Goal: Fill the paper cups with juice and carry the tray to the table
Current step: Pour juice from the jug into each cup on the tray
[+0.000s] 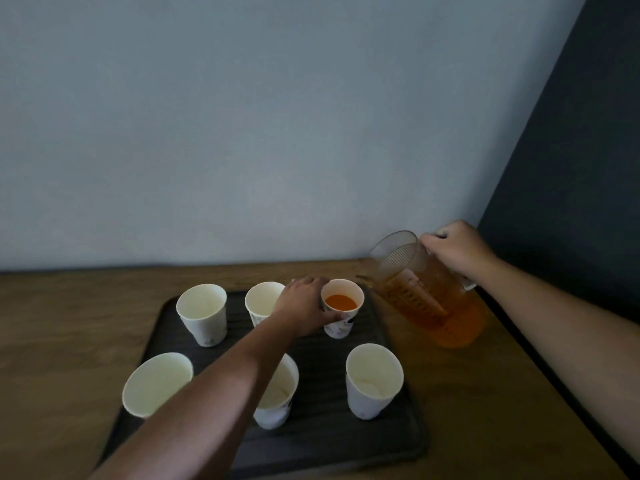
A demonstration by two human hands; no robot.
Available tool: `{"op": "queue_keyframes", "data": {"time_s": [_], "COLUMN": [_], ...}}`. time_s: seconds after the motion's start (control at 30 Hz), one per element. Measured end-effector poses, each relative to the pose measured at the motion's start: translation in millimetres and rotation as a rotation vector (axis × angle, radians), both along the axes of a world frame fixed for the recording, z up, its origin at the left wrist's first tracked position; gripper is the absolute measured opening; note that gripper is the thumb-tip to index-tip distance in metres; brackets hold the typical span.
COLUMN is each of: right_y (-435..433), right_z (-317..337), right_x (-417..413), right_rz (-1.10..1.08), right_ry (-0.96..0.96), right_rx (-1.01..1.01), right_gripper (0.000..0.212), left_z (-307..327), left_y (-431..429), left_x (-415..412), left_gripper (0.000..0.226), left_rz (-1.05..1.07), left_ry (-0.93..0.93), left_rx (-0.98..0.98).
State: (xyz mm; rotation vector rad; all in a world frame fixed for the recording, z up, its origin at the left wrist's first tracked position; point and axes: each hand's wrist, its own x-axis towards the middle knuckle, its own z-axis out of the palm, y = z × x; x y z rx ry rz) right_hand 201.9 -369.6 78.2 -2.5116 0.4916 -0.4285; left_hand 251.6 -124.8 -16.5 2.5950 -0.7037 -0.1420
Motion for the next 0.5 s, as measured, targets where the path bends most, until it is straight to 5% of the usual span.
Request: {"op": "queue_keyframes", "data": {"time_s": [0.5], "right_y": [2], "right_z": [21], "right_x": [-46], "right_rz": [-0.026], "right_ry": [-0.094], "right_rx": [0.100], "right_gripper": [0.043], "left_z": [17], "left_y": [14], "left_x": [-33], "left_gripper": [0.079], "left_rz": [-0.104], "left_ry": [-0.113], "left_rx": [-0.163]}}
